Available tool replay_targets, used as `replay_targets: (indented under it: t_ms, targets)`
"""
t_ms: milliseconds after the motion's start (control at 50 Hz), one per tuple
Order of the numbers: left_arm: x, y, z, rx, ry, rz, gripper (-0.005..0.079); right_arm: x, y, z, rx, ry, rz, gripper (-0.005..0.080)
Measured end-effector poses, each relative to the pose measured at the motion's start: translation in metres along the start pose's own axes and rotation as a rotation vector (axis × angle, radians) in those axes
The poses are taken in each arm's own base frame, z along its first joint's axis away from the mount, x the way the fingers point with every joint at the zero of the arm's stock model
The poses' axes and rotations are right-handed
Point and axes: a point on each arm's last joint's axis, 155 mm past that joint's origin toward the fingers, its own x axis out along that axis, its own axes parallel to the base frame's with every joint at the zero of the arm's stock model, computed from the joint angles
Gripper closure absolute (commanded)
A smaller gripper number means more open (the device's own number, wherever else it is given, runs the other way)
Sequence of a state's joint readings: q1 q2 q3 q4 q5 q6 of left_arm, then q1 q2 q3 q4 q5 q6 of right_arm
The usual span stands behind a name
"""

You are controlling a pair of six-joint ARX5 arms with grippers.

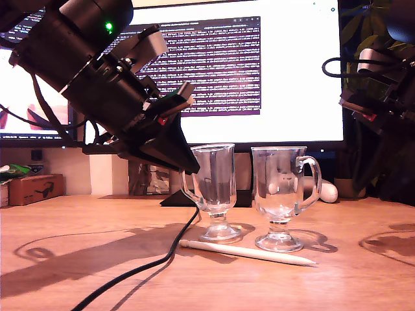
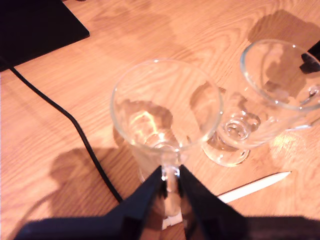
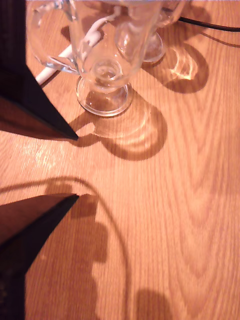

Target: Pick the small glass cups in front of you with each of your hands, and place them behind the white pen

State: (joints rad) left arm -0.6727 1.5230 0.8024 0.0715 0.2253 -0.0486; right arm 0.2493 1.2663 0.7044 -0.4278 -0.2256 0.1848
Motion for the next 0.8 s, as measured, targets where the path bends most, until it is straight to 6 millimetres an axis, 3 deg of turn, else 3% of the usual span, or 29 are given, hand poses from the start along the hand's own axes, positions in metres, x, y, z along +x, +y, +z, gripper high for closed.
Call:
replay_targets:
  t_ms: [180, 420, 800]
  targets:
    - [0.001, 0.0, 0.0, 0.0, 0.0, 0.0, 0.0761, 0.0, 0.0, 0.0, 0.0, 0.0, 0.001, 0.0449]
    - [0.001, -0.001, 0.001, 0.003, -0.007, -0.003, 0.0646, 0.0, 0.0, 0.0, 0.0, 0.0, 0.001, 0.0449]
    - [0.002, -0.017, 0.011, 0.03, -0.045, -0.043, 0.0644, 0.0, 0.0, 0.0, 0.0, 0.0, 0.001, 0.0449]
